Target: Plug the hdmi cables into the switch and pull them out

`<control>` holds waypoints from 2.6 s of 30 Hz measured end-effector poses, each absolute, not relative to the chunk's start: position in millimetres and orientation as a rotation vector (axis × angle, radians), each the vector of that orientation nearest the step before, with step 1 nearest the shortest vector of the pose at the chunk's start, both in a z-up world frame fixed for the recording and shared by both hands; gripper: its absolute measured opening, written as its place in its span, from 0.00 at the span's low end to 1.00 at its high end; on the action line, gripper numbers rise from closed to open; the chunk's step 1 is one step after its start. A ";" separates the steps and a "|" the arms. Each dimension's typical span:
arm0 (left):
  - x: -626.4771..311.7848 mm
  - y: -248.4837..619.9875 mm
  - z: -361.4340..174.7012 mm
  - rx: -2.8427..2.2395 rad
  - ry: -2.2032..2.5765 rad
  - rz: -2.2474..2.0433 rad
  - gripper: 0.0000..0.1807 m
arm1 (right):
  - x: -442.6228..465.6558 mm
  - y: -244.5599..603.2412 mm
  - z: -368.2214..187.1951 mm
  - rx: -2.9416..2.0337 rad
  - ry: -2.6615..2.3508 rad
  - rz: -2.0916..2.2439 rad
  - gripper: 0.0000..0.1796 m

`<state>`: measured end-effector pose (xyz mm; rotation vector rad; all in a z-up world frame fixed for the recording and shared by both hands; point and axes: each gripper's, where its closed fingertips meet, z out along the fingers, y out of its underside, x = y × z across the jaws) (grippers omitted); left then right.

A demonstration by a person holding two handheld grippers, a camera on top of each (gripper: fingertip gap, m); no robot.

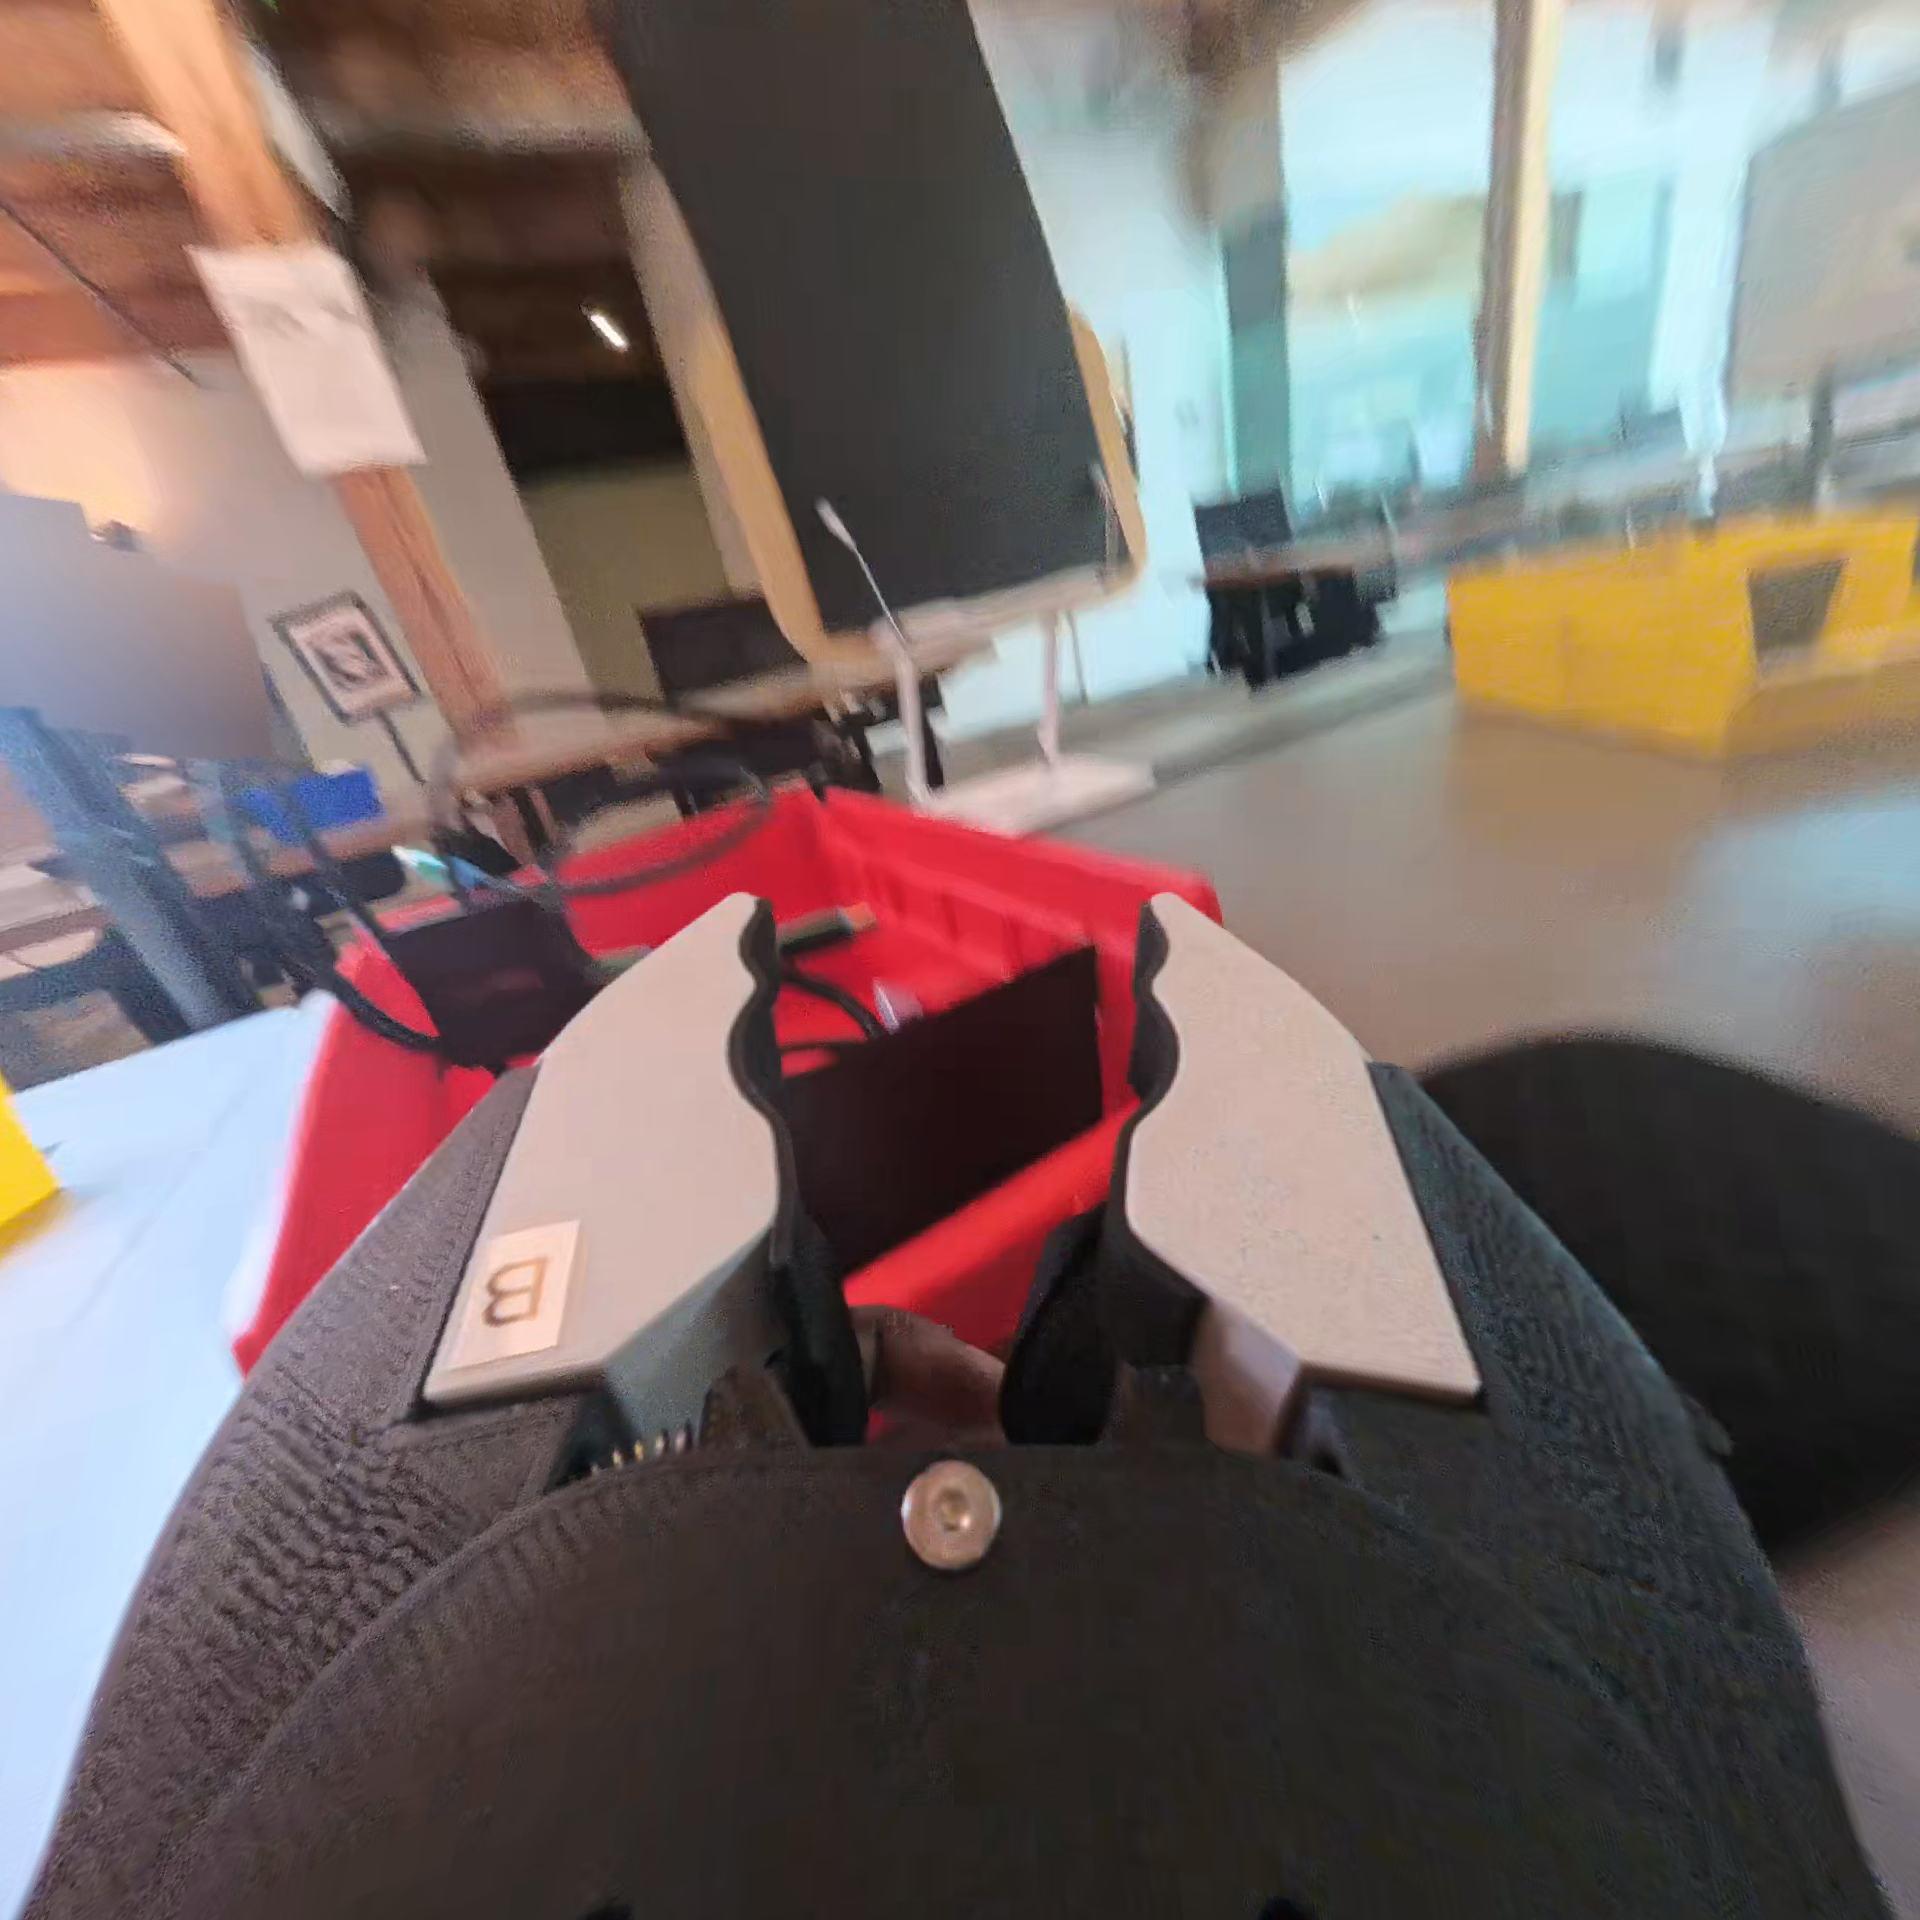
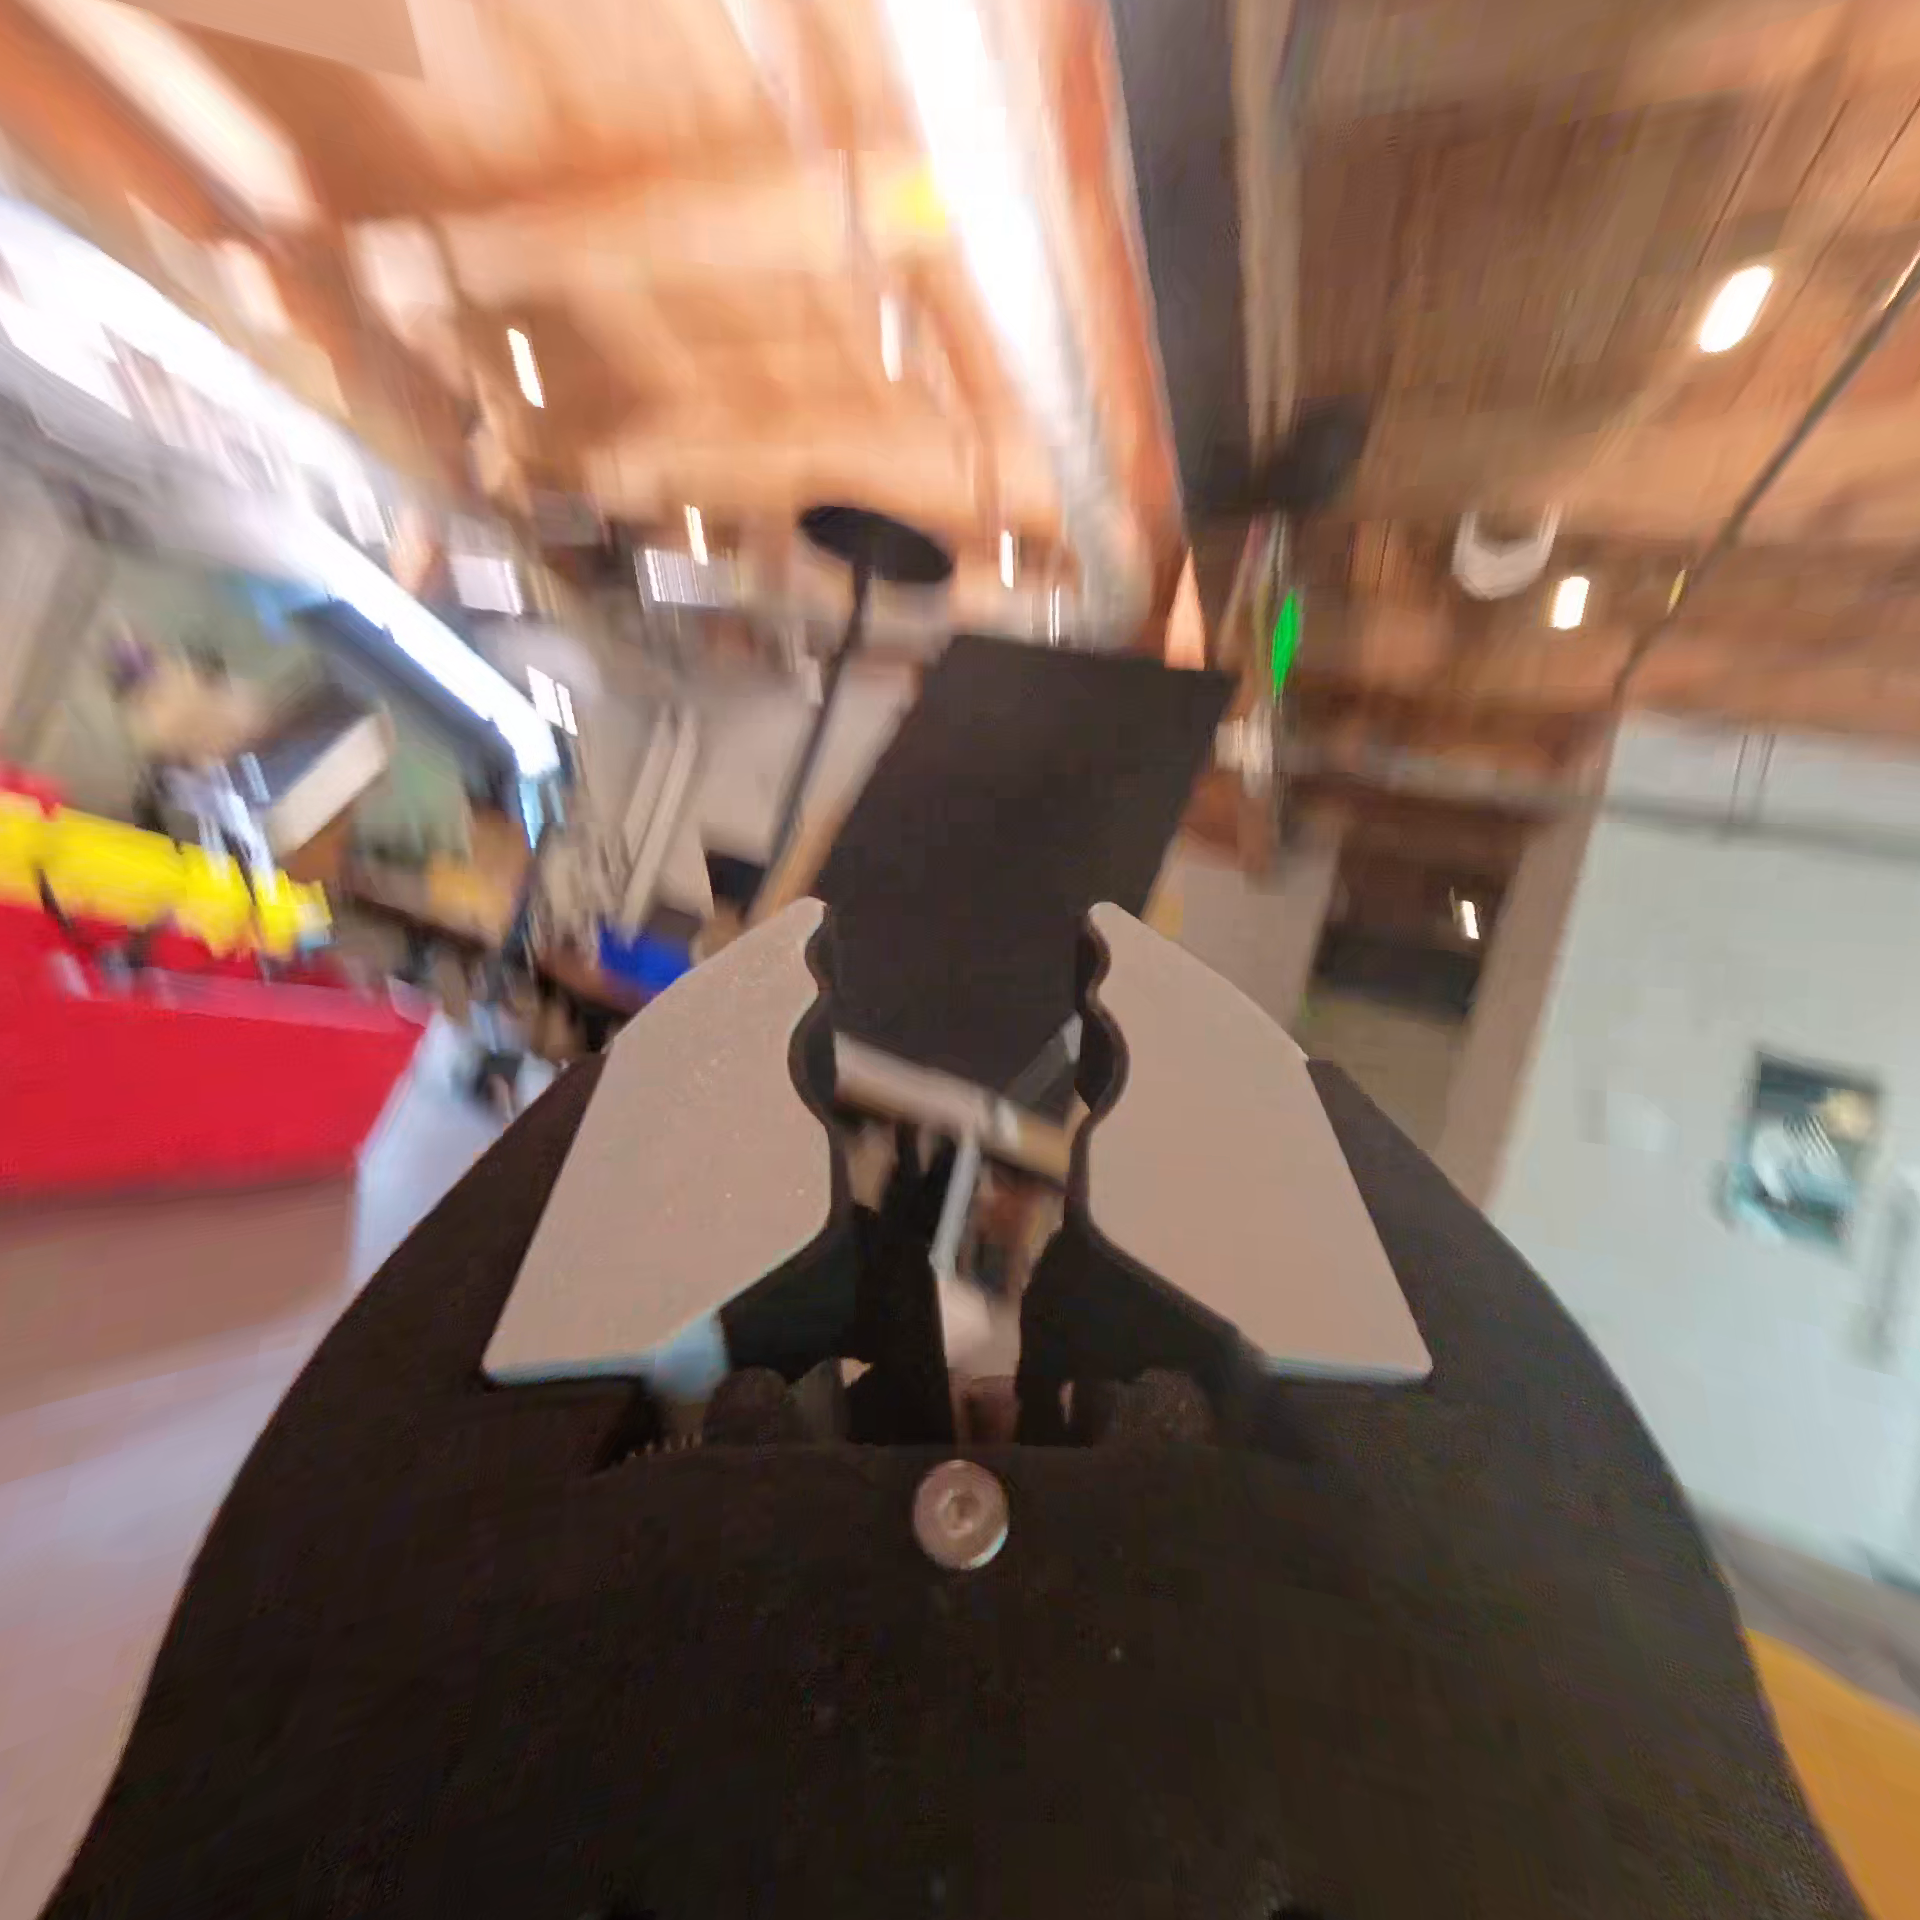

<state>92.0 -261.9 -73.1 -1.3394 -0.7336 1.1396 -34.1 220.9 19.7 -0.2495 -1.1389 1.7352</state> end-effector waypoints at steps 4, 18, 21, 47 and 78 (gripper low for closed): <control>83.3 -290.9 -13.5 -1.108 -0.842 1.273 0.42 | -5.3 203.1 43.1 -0.175 -0.847 2.027 0.35; -64.6 -348.6 -54.5 -1.430 -1.674 0.961 0.46 | -0.2 80.0 -18.2 0.038 -1.270 2.035 0.51; -86.1 -361.9 -82.6 -1.455 -1.820 0.896 0.43 | 1.4 70.5 -26.7 0.083 -1.323 1.986 0.51; 1.9 -175.9 150.0 -0.707 -0.468 0.746 0.07 | -2.9 57.7 -35.3 -0.147 -1.448 2.348 0.39; -27.5 60.0 -26.6 -0.980 -0.467 -0.189 0.15 | -8.9 42.1 -57.7 -0.533 -1.658 2.933 0.06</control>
